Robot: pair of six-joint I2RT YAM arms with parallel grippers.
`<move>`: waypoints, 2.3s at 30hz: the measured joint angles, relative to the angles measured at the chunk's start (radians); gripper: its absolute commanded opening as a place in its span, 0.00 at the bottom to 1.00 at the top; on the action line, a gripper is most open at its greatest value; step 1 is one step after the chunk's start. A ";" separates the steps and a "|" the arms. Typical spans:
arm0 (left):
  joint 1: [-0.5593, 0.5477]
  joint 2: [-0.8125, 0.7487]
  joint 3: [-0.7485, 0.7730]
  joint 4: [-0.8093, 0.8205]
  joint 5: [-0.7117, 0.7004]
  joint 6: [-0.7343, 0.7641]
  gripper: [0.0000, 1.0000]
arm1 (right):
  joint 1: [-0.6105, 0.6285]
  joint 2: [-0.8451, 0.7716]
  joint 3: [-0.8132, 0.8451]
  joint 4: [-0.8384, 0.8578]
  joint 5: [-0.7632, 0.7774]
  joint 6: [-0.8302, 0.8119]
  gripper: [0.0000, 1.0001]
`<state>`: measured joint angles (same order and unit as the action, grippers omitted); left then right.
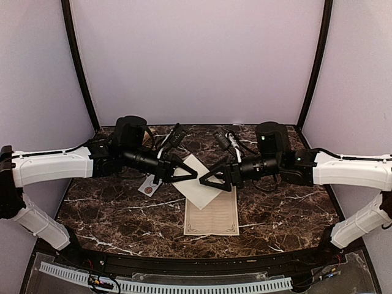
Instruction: Place the letter into the envelope and seal it
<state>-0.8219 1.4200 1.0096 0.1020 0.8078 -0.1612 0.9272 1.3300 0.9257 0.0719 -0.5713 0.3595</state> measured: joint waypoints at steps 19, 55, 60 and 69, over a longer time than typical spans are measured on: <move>0.000 -0.013 0.009 -0.046 -0.099 0.028 0.35 | 0.009 0.013 0.013 -0.017 0.035 -0.011 0.00; 0.041 -0.031 0.053 -0.134 0.093 0.105 0.24 | 0.018 0.093 0.065 -0.080 -0.136 -0.046 0.00; 0.038 -0.023 0.057 -0.155 0.097 0.114 0.09 | 0.018 0.093 0.074 -0.100 -0.129 -0.052 0.00; 0.038 -0.022 0.069 -0.166 0.093 0.124 0.00 | 0.022 0.081 0.092 -0.148 -0.080 -0.072 0.06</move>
<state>-0.7841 1.3979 1.0786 -0.0635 0.9009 -0.0376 0.9493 1.4113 1.0172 -0.0765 -0.6514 0.2874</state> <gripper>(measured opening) 0.006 0.004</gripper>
